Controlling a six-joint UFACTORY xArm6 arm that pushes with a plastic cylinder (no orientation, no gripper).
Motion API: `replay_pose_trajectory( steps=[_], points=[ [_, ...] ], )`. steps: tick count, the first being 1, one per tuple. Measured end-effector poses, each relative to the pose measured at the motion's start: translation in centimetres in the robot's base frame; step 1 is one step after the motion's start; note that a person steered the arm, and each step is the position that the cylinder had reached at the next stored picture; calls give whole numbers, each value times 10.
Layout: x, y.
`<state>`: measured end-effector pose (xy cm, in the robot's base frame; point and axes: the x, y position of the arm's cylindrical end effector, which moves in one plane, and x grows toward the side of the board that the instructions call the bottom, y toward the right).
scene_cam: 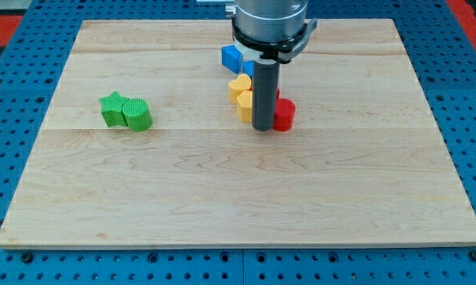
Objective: Slide yellow hexagon towards top left
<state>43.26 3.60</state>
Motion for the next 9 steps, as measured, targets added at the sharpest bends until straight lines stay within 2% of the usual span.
replay_pose_trajectory(
  steps=[3,6,8,9],
  points=[
    [-40,-15],
    [-56,-125],
    [-112,-142],
    [-124,-156]
  ],
)
